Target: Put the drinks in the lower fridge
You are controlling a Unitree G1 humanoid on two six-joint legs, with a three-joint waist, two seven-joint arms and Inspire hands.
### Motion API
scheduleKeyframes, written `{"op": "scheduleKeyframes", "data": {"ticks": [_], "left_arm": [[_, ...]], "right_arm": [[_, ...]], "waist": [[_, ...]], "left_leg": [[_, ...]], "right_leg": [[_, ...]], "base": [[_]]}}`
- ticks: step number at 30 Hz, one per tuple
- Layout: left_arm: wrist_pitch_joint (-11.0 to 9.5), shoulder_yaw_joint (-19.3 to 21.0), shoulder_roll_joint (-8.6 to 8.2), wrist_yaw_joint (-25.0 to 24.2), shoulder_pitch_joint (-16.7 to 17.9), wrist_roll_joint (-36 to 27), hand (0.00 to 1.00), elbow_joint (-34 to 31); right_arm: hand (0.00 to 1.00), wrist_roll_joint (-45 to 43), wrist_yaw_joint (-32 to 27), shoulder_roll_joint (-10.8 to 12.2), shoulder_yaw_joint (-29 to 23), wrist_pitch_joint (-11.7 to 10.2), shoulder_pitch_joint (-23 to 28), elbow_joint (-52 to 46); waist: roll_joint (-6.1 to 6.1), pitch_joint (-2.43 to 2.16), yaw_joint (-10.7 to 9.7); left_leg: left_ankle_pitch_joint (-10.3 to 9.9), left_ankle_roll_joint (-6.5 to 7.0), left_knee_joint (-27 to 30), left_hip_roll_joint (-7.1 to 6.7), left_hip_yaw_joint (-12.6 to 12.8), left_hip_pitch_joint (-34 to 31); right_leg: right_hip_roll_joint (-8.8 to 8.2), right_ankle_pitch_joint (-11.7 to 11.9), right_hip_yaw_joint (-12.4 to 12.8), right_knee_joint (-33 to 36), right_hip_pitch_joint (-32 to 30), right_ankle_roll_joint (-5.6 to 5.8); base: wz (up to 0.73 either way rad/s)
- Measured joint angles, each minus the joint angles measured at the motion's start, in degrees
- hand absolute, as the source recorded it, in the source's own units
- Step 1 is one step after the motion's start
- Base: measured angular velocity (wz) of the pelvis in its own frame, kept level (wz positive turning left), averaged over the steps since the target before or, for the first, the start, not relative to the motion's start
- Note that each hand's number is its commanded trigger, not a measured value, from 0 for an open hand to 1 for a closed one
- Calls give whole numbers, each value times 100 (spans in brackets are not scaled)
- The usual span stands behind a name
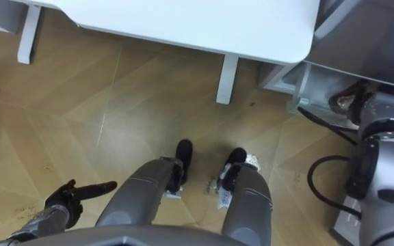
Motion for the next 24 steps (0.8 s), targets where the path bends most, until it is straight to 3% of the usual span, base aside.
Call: {"op": "scheduleKeyframes", "data": {"ticks": [15, 24], "left_arm": [[28, -1, 66, -248, -3, -3, 0, 29], [25, -164, 136, -277, 12, -160, 0, 137]], "right_arm": [[0, 126, 419, 2, 84, -70, 81, 2], [0, 98, 1001, 1, 670, -49, 198, 117]], "waist": [[-3, 2, 19], [-41, 26, 6]], "left_leg": [[-14, 28, -105, 29, 90, 24], [-15, 22, -183, 109, 121, 14]], "right_leg": [[66, 61, 103, -139, -21, 30], [185, 149, 127, -335, 3, 17]], "base": [[-3], [-5]]}}
